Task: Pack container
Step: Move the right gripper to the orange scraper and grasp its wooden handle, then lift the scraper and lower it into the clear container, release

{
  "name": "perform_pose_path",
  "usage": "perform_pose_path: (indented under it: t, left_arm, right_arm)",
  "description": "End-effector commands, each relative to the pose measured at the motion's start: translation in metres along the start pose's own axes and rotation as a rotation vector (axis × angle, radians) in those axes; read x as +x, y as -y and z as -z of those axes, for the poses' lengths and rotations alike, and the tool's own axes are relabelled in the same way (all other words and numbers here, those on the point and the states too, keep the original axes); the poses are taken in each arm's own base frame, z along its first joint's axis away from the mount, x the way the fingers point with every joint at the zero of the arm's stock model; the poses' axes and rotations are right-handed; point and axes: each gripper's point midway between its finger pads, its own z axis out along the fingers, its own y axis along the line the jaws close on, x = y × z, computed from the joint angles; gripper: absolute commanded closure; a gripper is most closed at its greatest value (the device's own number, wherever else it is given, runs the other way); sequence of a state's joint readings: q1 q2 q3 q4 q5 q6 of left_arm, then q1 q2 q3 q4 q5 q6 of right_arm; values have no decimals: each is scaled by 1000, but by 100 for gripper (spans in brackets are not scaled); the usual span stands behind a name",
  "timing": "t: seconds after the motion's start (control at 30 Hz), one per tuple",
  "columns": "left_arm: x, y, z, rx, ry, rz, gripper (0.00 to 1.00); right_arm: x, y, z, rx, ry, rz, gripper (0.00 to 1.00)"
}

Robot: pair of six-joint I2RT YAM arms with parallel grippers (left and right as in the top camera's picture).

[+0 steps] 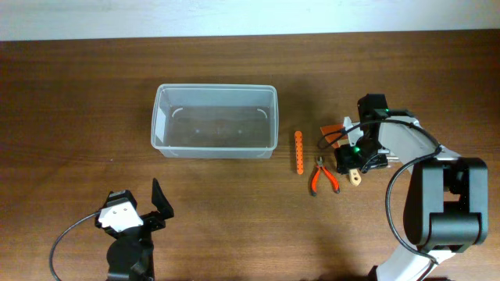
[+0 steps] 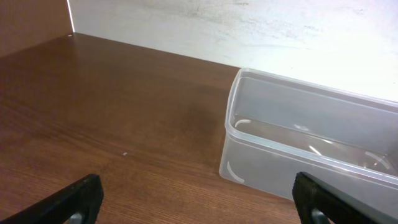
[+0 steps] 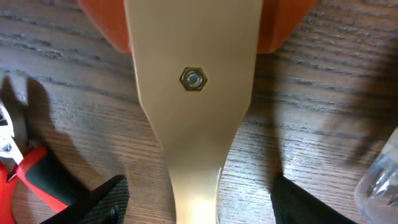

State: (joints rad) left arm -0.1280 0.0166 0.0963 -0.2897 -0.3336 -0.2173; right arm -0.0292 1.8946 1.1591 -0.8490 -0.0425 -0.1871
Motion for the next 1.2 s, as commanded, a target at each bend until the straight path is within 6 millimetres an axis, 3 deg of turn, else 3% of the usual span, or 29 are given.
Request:
perform_pose_path:
  t: [0.0,0.43,0.73,0.83,0.93,0.97,1.1,1.17]
  left_arm:
    - [1,0,0,-1,0,-10,1]
    - [1,0,0,-1,0,-10,1]
    - [1,0,0,-1,0,-10,1]
    - [1,0,0,-1,0,-10,1]
    - [1,0,0,-1,0,-10,1]
    - [1,0,0,-1,0,-10,1]
    - [1,0,0,-1,0,-10,1]
    - [1,0,0,-1,0,-10,1]
  right_arm:
    - [2,-2,-9,-4,-16,1,32]
    - [-6,-1,-6,0,10,-25,73]
    - [-36,3,29,10,70,-22,95]
    - [-48,5,47,16,98,-20,96]
    - [-65,6,73,24,148,-13,96]
    - [-82,3,107,36,206,29,96]
    - [-106,-14,163,56,301,140,96]
    - [-117,-32,196,63,364,203,96]
